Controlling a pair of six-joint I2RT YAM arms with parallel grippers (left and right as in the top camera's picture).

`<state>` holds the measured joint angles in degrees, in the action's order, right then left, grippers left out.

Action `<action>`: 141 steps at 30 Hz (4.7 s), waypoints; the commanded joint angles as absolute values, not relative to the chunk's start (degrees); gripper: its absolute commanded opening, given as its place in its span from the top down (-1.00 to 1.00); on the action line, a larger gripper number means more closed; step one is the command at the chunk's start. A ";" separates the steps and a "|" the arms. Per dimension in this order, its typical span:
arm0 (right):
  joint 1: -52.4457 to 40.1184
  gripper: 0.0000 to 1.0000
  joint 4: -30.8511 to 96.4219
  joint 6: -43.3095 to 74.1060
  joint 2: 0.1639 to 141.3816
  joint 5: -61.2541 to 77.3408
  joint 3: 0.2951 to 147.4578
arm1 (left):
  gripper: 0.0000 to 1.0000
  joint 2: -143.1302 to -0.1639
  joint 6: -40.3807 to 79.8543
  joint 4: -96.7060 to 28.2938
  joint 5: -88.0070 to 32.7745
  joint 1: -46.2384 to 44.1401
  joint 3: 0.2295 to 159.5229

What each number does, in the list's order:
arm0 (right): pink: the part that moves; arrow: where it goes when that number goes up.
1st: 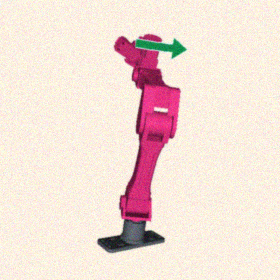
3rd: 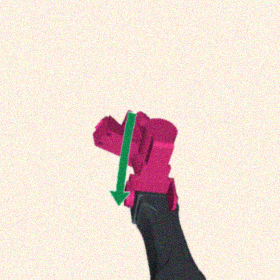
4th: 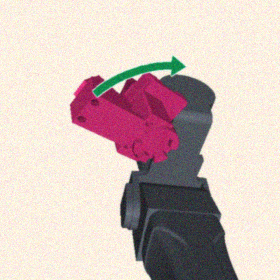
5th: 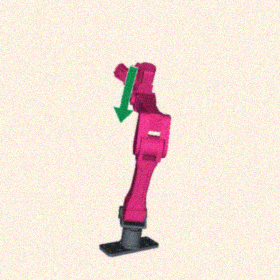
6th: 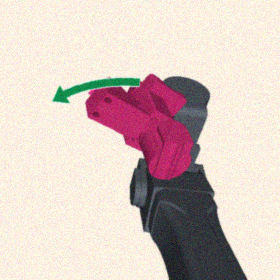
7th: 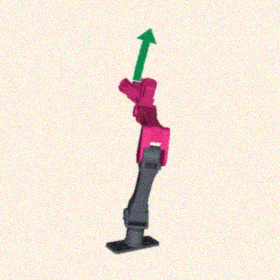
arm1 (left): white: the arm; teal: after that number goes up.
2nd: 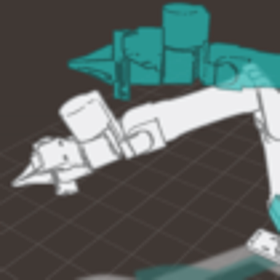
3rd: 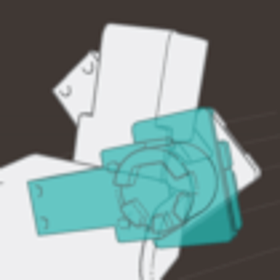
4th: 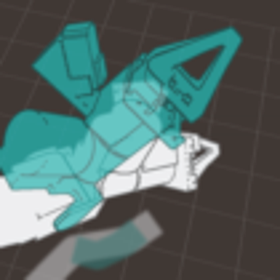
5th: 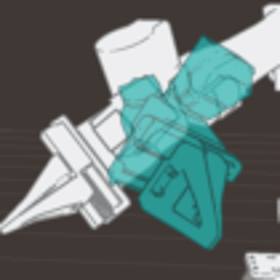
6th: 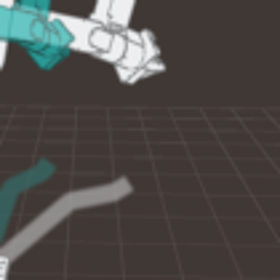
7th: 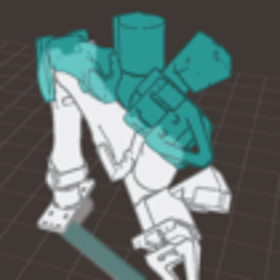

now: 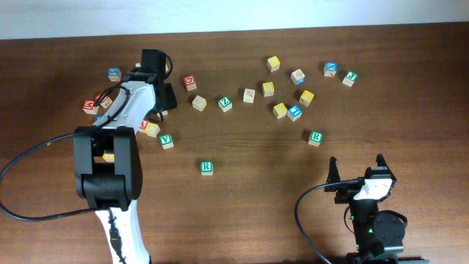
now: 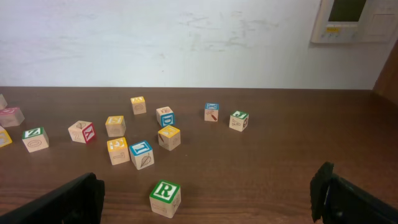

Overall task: Spell out RSS
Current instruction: 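Lower and close the left gripper on the yellow S block, then carry the yellow S block right of the green R block, release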

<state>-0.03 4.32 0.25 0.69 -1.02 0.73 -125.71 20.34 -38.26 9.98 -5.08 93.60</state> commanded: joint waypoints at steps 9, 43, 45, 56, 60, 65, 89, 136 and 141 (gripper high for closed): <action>-0.36 -0.96 4.67 0.86 0.21 -0.67 0.32 | -0.01 -126.76 19.64 -38.24 10.76 -5.21 92.88; -0.36 -0.96 4.67 0.86 0.21 -0.67 0.32 | 0.53 -127.02 19.64 -37.91 10.33 -5.21 91.92; -0.36 -0.96 4.67 0.86 0.21 -0.67 0.32 | 0.52 -126.93 19.64 -38.20 10.33 -5.21 92.12; -0.36 -0.97 4.67 0.86 0.21 -0.67 0.32 | 0.44 -114.30 19.64 -45.06 -1.17 -5.28 92.38; -0.36 -0.96 4.67 0.86 0.21 -0.67 0.32 | 0.47 -108.42 19.64 -50.09 -4.75 -7.20 92.36; -0.36 -0.97 4.67 0.86 0.21 -0.67 0.32 | 0.15 -106.80 19.70 -52.84 2.39 -10.15 92.23; -0.36 -0.96 4.67 0.86 0.21 -0.67 0.32 | -0.61 -121.78 19.62 -42.83 8.36 -5.10 91.85; -0.36 -0.96 4.67 0.86 0.21 -0.67 0.32 | 0.58 -126.30 17.08 -41.15 5.37 -5.23 91.88; -0.36 -0.97 4.67 0.86 0.21 -0.67 0.32 | 0.55 -126.10 17.06 -42.81 5.34 -5.23 92.64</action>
<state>-0.03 4.32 0.25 0.69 -1.02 0.73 -125.64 17.32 -41.23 5.82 -5.23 92.07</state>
